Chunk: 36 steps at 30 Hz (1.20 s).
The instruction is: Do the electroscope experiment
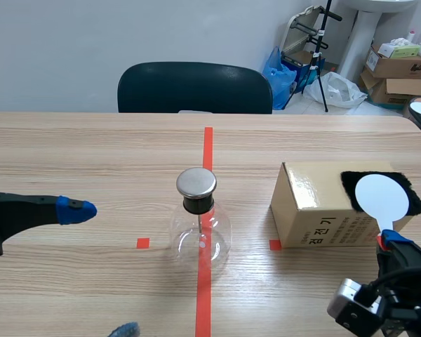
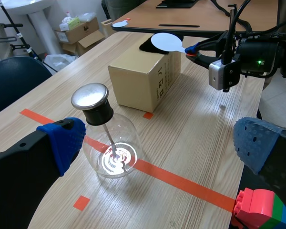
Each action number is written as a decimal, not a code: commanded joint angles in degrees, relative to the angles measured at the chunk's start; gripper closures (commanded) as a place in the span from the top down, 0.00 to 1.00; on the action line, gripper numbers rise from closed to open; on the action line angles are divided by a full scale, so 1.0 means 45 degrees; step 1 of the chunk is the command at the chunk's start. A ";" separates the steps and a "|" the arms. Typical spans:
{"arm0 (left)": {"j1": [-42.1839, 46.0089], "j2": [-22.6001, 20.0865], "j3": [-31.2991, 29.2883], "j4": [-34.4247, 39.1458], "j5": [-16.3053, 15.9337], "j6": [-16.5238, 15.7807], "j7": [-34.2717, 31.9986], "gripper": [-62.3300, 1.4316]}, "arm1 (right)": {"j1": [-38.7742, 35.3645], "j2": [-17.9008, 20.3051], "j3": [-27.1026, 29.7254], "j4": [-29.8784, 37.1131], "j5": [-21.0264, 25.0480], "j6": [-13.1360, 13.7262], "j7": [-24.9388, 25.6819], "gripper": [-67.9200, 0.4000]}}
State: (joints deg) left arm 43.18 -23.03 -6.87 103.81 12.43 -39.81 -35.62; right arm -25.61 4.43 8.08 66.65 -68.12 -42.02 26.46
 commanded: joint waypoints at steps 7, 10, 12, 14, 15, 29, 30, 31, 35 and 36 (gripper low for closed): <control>0.0097 0.0024 0.0442 0.0063 -0.0126 -0.0015 -0.0165 1.00 | -0.0024 0.0073 0.0000 0.0340 -0.0840 -0.0631 -0.0811 0.02; 0.0097 0.0024 0.0457 0.0063 -0.0121 -0.0015 -0.0112 1.00 | -0.0073 0.0078 -0.0301 0.0738 -0.0879 -0.0631 -0.1549 0.02; 0.0097 0.0019 0.0457 0.0063 -0.0121 -0.0015 -0.0112 1.00 | -0.0107 0.0092 -0.0559 0.1059 -0.1166 -0.0631 -0.2191 0.02; 0.0063 -0.0015 0.0452 0.0063 -0.0121 -0.0015 -0.0102 1.00 | -0.0223 0.0146 -0.0845 0.1462 -0.1326 -0.0631 -0.2725 0.02; -0.0005 -0.0019 0.0452 0.0049 -0.0117 -0.0015 0.0015 1.00 | -0.0257 0.0180 -0.0976 0.1690 -0.1423 -0.0631 -0.2948 0.02; -0.2472 -0.1904 0.1661 -0.2307 -0.0175 -0.0015 0.1423 0.07 | -0.0695 0.0189 -0.3298 0.4250 -0.3303 -0.0631 -0.5649 0.02; -0.2764 -0.1991 0.1909 -0.2730 -0.0180 -0.0015 0.1209 0.07 | -0.0690 0.0219 -0.3536 0.4347 -0.3463 -0.0631 -0.5863 0.02; -0.3075 -0.2025 0.2181 -0.3172 -0.0175 -0.0015 0.1025 0.07 | -0.0690 0.0248 -0.3779 0.4430 -0.3463 -0.0631 -0.6057 0.02; -0.4561 -0.2016 0.3410 -0.5085 -0.0180 -0.0015 0.0622 0.07 | -0.0651 0.0253 -0.4702 0.4546 -0.3463 -0.0631 -0.6883 0.02; -0.4979 -0.2016 0.3755 -0.5591 -0.0180 -0.0015 0.0500 0.07 | -0.0641 0.0253 -0.4915 0.4546 -0.3463 -0.0631 -0.7077 0.02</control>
State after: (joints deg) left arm 21.82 -32.67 9.54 78.04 12.36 -39.81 -32.27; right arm -28.62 5.10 -14.22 86.11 -83.66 -41.52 -5.02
